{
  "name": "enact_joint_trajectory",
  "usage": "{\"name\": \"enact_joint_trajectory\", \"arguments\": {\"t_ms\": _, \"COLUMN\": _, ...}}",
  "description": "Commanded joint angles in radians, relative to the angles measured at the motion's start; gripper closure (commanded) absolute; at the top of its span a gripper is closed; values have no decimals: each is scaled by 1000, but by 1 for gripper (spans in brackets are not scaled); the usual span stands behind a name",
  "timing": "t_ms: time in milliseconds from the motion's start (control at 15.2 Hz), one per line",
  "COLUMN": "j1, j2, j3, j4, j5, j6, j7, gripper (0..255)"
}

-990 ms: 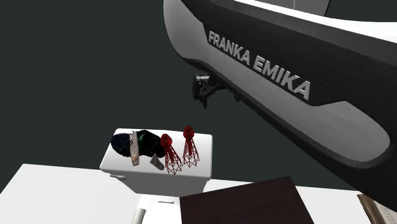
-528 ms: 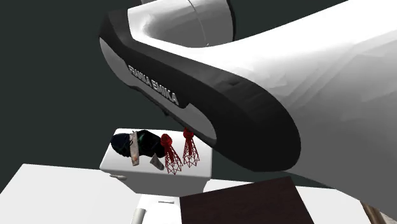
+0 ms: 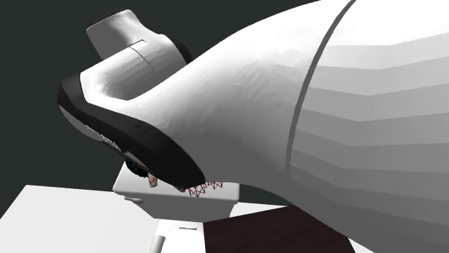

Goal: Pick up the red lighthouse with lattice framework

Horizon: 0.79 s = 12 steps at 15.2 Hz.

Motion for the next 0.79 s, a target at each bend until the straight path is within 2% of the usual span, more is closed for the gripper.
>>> {"name": "enact_joint_trajectory", "arguments": {"t_ms": 0, "j1": 13, "j2": 35, "j3": 16, "j4": 19, "j5": -13, "j6": -5, "j7": -3, "gripper": 0}}
{"name": "enact_joint_trajectory", "arguments": {"t_ms": 462, "j1": 14, "j2": 66, "j3": 19, "j4": -51, "j5": -23, "j6": 94, "j7": 13, "gripper": 0}}
{"name": "enact_joint_trajectory", "arguments": {"t_ms": 594, "j1": 14, "j2": 66, "j3": 19, "j4": -51, "j5": -23, "j6": 94, "j7": 13, "gripper": 0}}
{"name": "enact_joint_trajectory", "arguments": {"t_ms": 660, "j1": 14, "j2": 64, "j3": 18, "j4": -51, "j5": -23, "j6": 93, "j7": 12, "gripper": 255}}
{"name": "enact_joint_trajectory", "arguments": {"t_ms": 726, "j1": 13, "j2": 64, "j3": 18, "j4": -52, "j5": -23, "j6": 93, "j7": 12, "gripper": 255}}
